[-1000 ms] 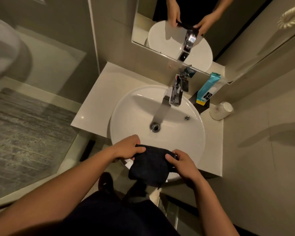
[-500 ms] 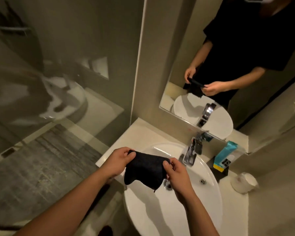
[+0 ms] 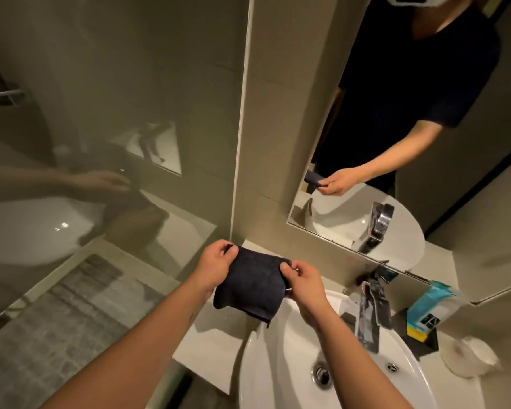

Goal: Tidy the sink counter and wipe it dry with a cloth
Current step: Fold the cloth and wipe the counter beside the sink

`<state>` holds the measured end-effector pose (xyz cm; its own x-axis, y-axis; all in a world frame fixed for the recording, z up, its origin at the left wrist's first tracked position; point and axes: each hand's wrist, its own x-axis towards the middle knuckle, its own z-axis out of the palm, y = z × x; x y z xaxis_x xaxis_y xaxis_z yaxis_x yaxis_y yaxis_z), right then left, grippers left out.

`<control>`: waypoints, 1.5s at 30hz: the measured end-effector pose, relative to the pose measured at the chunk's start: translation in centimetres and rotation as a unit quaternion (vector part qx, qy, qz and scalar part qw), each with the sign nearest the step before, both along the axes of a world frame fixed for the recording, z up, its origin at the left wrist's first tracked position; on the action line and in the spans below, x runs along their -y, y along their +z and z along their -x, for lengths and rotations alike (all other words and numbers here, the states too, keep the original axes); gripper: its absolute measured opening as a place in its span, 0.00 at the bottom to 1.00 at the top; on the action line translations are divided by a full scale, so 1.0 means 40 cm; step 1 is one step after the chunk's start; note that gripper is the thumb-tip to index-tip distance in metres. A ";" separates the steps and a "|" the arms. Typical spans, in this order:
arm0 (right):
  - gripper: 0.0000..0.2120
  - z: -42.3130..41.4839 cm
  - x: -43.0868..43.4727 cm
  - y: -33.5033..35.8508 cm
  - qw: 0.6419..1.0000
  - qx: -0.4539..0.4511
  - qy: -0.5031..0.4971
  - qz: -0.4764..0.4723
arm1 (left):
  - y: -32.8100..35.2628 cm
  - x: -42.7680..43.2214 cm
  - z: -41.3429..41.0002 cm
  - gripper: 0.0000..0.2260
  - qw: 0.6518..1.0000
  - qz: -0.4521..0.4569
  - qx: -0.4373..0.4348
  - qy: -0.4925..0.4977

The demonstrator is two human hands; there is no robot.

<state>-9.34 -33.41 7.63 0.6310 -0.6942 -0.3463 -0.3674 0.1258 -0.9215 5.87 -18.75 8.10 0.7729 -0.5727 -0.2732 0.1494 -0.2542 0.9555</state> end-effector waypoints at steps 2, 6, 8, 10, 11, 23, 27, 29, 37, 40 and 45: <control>0.12 -0.068 0.051 -0.020 1.000 -0.008 -0.020 -0.005 | -0.007 0.069 -0.068 0.06 1.000 0.002 -0.015 0.000; 0.28 -0.172 0.181 -0.137 0.996 -0.067 -0.049 0.030 | -0.043 0.188 -0.174 0.17 0.996 -0.082 -0.015 -0.044; 0.35 -0.175 0.206 -0.176 0.989 -0.117 -0.043 0.083 | -0.101 0.213 -0.209 0.27 0.987 -0.152 0.034 -0.031; 0.25 -0.157 0.193 -0.178 0.975 -0.168 -0.034 0.138 | -0.172 0.221 -0.222 0.28 0.984 -0.163 0.065 -0.025; 0.22 -0.143 0.187 -0.183 0.970 -0.180 -0.036 0.162 | -0.206 0.222 -0.219 0.27 0.984 -0.158 0.075 -0.034; 0.34 0.017 0.070 -0.303 0.896 -0.317 -0.010 0.311 | -0.411 0.294 -0.171 0.34 0.823 -0.208 0.323 -0.418; 0.41 0.040 0.034 -0.337 0.882 -0.355 -0.028 0.309 | -0.462 0.331 -0.207 0.47 0.713 -0.244 0.429 -0.498; 0.42 0.037 0.024 -0.349 0.872 -0.379 -0.041 0.308 | -0.489 0.334 -0.219 0.48 0.689 -0.261 0.449 -0.506; 0.41 0.031 0.018 -0.377 0.855 -0.408 -0.042 0.318 | -0.549 0.322 -0.202 0.33 0.704 -0.233 0.514 -0.432; 0.41 0.029 0.020 -0.382 0.850 -0.415 -0.037 0.321 | -0.553 0.320 -0.199 0.27 0.725 -0.221 0.495 -0.425; 0.41 0.031 0.020 -0.388 0.849 -0.416 -0.039 0.324 | -0.555 0.293 -0.184 0.23 0.788 -0.198 0.431 -0.392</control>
